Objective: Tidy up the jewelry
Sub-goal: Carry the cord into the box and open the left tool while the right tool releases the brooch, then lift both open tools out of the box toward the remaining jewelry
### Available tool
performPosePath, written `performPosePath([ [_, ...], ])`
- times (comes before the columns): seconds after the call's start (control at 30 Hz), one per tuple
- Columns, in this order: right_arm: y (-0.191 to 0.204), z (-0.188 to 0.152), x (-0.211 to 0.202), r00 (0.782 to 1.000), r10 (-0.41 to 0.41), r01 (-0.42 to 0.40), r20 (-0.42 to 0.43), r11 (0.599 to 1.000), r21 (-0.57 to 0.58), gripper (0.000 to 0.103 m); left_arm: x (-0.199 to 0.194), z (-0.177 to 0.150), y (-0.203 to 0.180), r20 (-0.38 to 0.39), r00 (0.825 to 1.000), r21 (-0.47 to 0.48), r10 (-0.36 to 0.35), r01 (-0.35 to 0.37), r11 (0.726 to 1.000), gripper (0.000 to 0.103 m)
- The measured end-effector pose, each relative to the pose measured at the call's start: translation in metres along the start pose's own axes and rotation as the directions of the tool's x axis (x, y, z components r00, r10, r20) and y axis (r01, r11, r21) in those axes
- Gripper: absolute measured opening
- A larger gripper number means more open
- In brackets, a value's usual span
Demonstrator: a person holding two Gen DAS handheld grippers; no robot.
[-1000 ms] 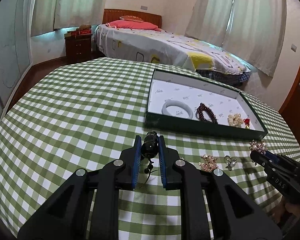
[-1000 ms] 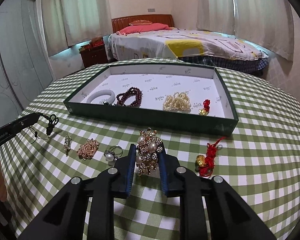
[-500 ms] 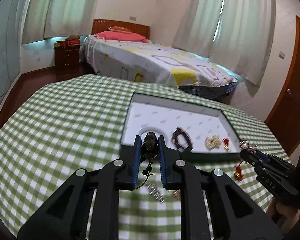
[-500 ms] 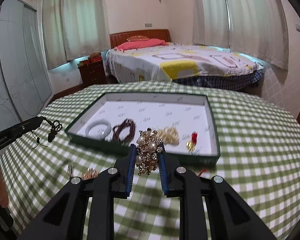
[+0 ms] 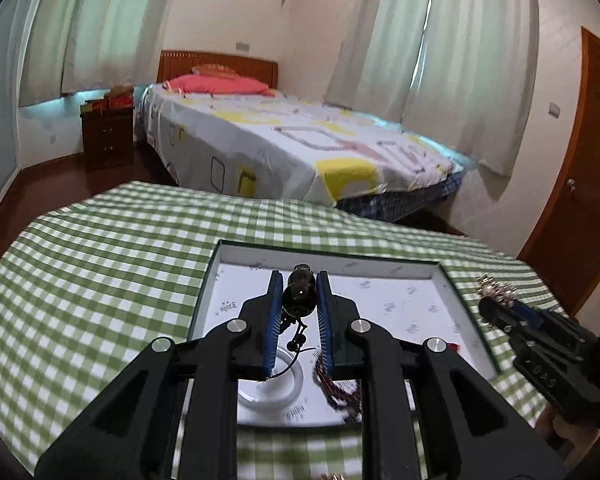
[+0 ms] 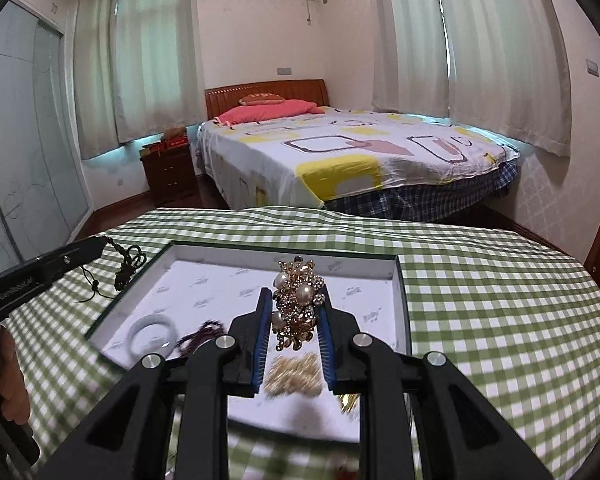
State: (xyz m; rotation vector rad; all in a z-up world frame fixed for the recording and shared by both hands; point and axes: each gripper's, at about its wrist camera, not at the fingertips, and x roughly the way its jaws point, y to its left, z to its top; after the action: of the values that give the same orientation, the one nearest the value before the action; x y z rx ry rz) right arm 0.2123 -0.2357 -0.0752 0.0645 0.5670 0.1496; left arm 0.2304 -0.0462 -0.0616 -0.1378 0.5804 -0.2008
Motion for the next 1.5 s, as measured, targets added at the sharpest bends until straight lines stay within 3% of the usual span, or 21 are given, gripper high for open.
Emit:
performPosePath([
  [0.3,-0.028,-0.010,0.061,0.992,-0.038,0.042,-0.120,0.999,0.033,0.023,0.088,-0.009,0.021,-0.170,0.985,-0.038,0.031,-0.038,0.999,0.017],
  [0.77,-0.034,-0.019,0.094,0.964,-0.039,0.051,-0.265,0.998,0.039,0.023,0.127,-0.019,0.031,-0.328,0.944,-0.051,0.040,-0.060,0.997,0.017],
  [0.87,-0.033,-0.019,0.098,0.957,-0.033,0.042,-0.288,0.999,0.028,0.023,0.128,-0.018,0.032,-0.330,0.943,-0.050,0.042,-0.062,0.997,0.018],
  [1.07,-0.035,-0.021,0.098,0.957,-0.026,0.038,-0.287,0.999,0.035,0.024,0.131,-0.019,0.032,-0.325,0.944,-0.045,0.045,-0.063,0.997,0.032],
  [1.2,-0.035,-0.021,0.097,0.959,-0.020,0.030,-0.283,0.999,0.032,0.026,0.126,-0.017,0.031,-0.305,0.951,-0.033,0.047,-0.060,0.998,0.049],
  [1.3,-0.034,-0.021,0.095,0.961,-0.017,0.026,-0.276,0.999,0.029,0.031,0.122,-0.016,0.028,-0.295,0.954,-0.018,0.050,-0.057,0.998,0.055],
  [1.37,-0.033,-0.019,0.092,0.966,-0.020,0.028,-0.258,0.999,0.027,0.042,0.120,-0.016,0.027,-0.286,0.957,-0.020,0.047,-0.055,0.998,0.057],
  [1.5,-0.032,-0.013,0.080,0.977,-0.022,0.029,-0.212,0.999,0.031,0.046,0.111,-0.017,0.027,-0.266,0.963,-0.031,0.040,-0.050,0.998,0.059],
])
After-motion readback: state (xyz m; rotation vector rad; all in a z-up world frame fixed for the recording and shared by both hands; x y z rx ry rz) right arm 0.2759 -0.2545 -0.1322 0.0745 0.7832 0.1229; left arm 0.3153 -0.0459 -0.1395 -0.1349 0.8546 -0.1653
